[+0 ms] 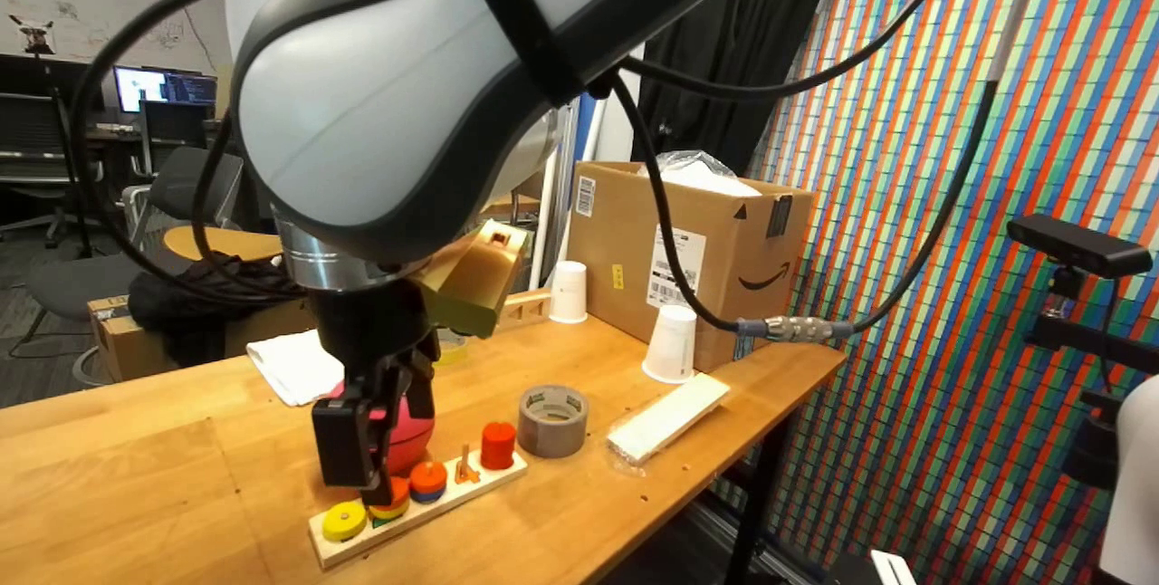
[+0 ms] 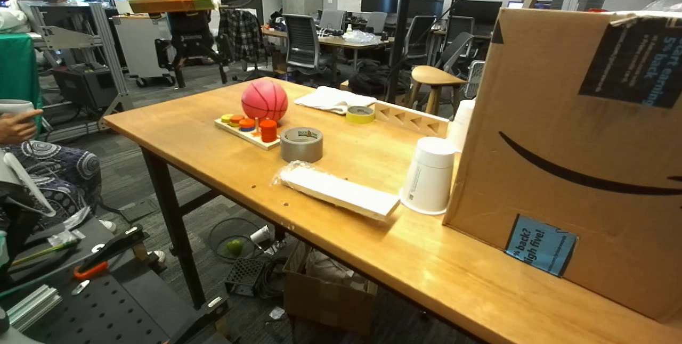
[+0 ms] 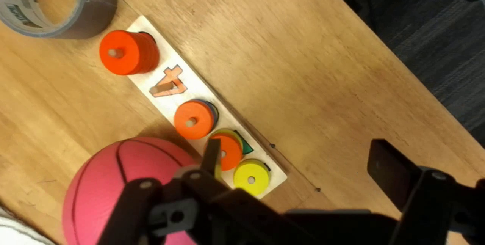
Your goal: Roll the ball up and down the table
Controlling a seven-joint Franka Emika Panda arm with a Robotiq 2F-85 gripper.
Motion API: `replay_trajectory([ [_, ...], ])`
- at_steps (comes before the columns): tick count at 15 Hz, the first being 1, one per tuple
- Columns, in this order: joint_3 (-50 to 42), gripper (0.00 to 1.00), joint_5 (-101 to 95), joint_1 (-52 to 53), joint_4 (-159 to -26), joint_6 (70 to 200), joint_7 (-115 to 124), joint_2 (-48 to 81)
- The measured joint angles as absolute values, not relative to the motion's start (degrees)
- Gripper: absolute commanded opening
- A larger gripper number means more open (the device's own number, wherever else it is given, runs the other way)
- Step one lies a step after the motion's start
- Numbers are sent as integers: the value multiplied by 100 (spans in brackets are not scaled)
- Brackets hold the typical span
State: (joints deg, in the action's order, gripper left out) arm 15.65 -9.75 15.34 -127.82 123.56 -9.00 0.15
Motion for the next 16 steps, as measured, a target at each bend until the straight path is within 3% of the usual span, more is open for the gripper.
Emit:
replay_trajectory([
  [16,1821,100,-853,1797,-12352,12349,-901,423],
])
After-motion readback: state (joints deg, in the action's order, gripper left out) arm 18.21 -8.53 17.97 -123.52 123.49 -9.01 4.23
